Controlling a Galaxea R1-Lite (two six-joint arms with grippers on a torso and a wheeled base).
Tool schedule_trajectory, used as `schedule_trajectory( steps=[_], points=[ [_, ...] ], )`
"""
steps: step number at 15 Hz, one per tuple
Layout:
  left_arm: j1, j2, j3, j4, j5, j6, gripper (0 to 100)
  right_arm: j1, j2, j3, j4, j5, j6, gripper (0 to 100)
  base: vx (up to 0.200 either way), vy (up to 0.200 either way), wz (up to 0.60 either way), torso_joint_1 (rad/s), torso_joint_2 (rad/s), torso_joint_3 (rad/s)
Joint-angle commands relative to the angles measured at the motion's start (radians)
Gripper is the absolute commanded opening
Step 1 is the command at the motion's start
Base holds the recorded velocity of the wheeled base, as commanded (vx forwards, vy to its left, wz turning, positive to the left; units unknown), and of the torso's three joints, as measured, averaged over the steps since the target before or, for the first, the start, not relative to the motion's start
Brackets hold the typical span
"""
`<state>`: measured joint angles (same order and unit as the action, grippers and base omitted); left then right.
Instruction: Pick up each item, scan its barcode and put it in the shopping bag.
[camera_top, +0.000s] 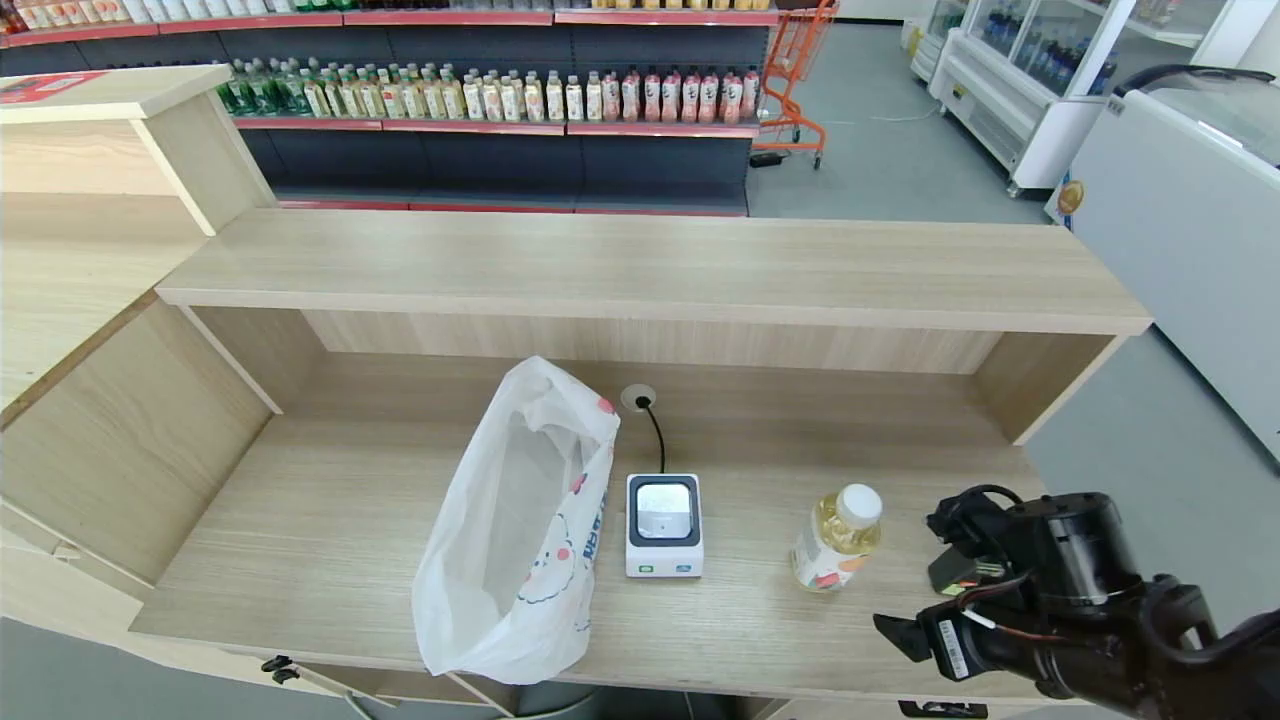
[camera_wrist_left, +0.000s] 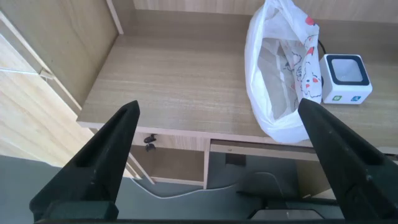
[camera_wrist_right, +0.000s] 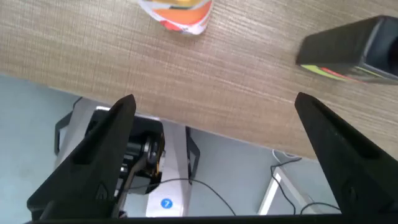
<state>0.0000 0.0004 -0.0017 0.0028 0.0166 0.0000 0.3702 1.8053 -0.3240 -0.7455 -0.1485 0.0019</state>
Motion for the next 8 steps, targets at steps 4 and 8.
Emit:
schedule_trajectory(
  steps=[4, 8],
  points=[
    [0.000, 0.000, 0.000, 0.000, 0.000, 0.000, 100, 0.098, 0.273, -0.010, -0.258, -0.065, 0.075, 100, 0.000, 0.000, 0.00, 0.000, 0.00, 0.000],
    [0.000, 0.000, 0.000, -0.001, 0.000, 0.000, 100, 0.099, 0.344, -0.070, -0.365, -0.077, 0.072, 100, 0.000, 0.000, 0.00, 0.000, 0.00, 0.000]
  ],
)
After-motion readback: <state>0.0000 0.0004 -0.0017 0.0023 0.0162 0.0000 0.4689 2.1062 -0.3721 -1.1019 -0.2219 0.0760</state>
